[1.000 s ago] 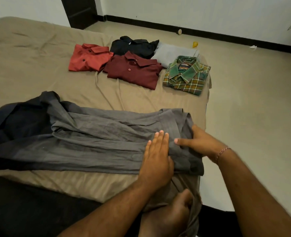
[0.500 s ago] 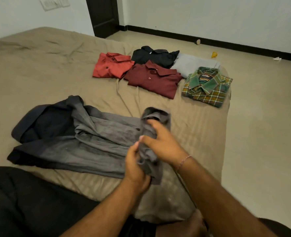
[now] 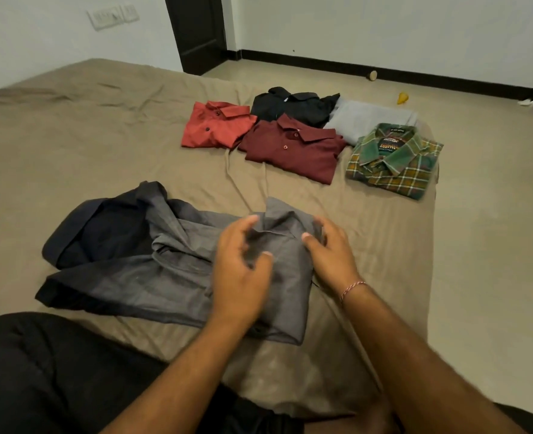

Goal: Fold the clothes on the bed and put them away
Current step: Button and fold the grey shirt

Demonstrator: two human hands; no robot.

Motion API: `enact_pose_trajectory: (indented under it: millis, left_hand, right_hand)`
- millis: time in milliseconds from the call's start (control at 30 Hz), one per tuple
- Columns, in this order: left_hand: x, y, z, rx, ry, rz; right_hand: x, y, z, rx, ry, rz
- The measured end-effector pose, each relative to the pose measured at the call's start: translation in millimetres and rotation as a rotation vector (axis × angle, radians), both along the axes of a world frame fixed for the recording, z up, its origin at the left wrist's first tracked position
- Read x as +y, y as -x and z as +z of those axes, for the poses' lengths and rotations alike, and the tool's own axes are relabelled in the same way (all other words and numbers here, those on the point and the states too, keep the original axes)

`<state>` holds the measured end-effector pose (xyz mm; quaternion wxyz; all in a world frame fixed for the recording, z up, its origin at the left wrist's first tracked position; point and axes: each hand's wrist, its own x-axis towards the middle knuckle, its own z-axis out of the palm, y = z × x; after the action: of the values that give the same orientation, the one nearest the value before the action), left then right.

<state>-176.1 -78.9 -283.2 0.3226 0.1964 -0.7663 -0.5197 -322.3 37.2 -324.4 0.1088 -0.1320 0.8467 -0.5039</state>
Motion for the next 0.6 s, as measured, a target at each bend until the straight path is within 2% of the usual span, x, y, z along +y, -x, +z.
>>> enact_pose_trajectory:
  millis: [67, 167, 233, 300, 367, 433, 500, 600]
  left_hand:
    - [3, 15, -7, -0.086, 0.147, -0.09]
    - [0, 25, -16, -0.273, 0.345, -0.107]
    - [8, 18, -21, -0.31, 0.458, -0.113]
    - [21, 9, -24, -0.318, 0.459, -0.127]
    - [29, 8, -27, -0.412, 0.357, -0.146]
    - [26, 18, -30, -0.564, 0.278, -0.128]
    - [24, 29, -30, -0.659, 0.289, -0.115]
    - [24, 38, -31, -0.712, 0.35, -0.12]
  right_hand:
    - [-7, -1, -13, 0.027, -0.053, 0.143]
    - [-14, -5, -28, 0.143, -0.118, 0.411]
    - [-15, -5, -32, 0.125, -0.07, 0.455]
    - [-17, -8, -29, 0.02, 0.117, 0.245]
    - [-20, -14, -18, -0.221, 0.377, -0.131]
    - [-17, -23, -10, -0.502, 0.605, -0.311]
    - [-9, -33, 1, -0.675, 0.681, -0.257]
    - [3, -38, 7, -0.753, 0.712, -0.135]
